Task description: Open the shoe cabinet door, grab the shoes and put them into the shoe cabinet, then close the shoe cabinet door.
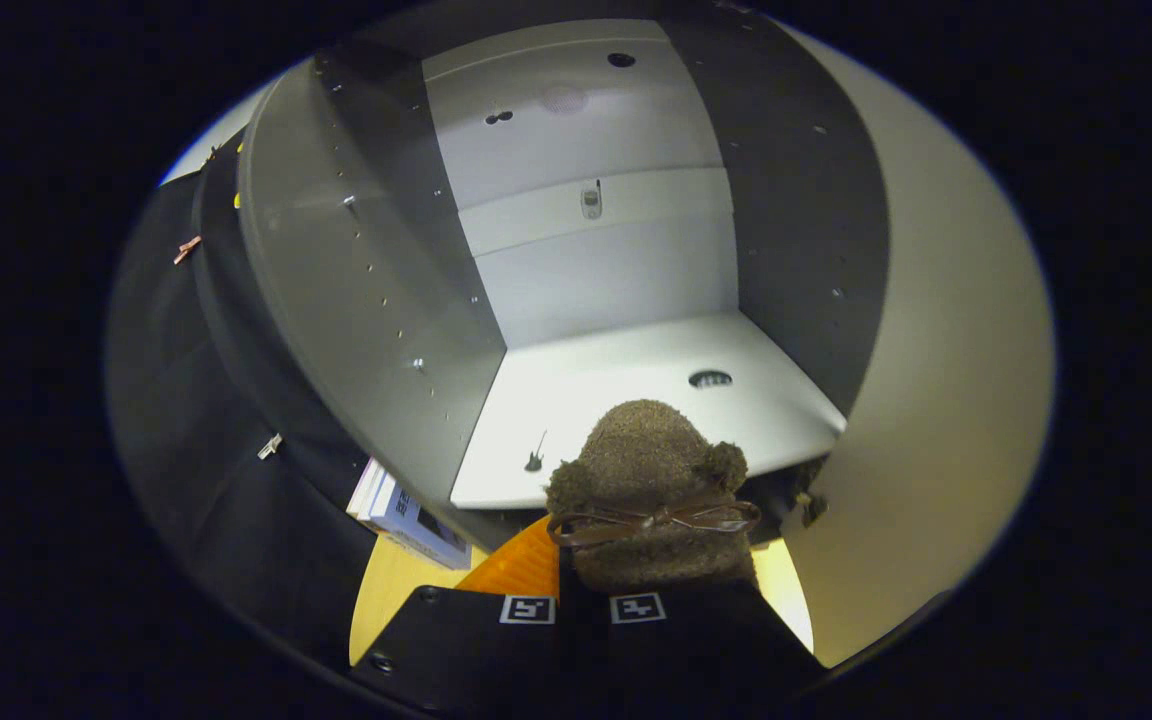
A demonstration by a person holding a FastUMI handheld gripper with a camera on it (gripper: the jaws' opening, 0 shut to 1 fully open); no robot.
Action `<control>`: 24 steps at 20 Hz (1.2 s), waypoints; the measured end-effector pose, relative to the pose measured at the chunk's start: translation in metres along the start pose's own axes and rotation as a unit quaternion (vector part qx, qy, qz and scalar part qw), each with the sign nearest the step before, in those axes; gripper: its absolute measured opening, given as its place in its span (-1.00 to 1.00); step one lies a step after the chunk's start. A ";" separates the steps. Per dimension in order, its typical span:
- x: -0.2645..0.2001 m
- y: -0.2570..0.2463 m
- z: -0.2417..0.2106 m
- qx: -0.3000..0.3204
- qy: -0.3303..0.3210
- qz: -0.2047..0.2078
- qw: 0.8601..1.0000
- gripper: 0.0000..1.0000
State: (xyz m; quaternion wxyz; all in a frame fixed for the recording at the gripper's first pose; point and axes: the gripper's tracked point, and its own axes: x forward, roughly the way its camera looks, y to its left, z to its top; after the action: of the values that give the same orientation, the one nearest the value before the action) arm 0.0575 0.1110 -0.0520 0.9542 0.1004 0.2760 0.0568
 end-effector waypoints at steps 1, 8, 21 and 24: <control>0.006 -0.002 0.009 -0.008 -0.002 -0.006 1.000 -0.89; 0.061 -0.004 0.034 -0.027 0.012 -0.019 0.999 -0.89; 0.129 -0.017 0.049 -0.027 0.032 -0.043 0.998 -0.88; 0.131 -0.018 0.050 -0.037 0.029 -0.046 0.998 -0.85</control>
State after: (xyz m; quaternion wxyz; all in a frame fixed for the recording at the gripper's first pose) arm 0.1953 0.1066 -0.0825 0.9503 0.0507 0.3060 0.0259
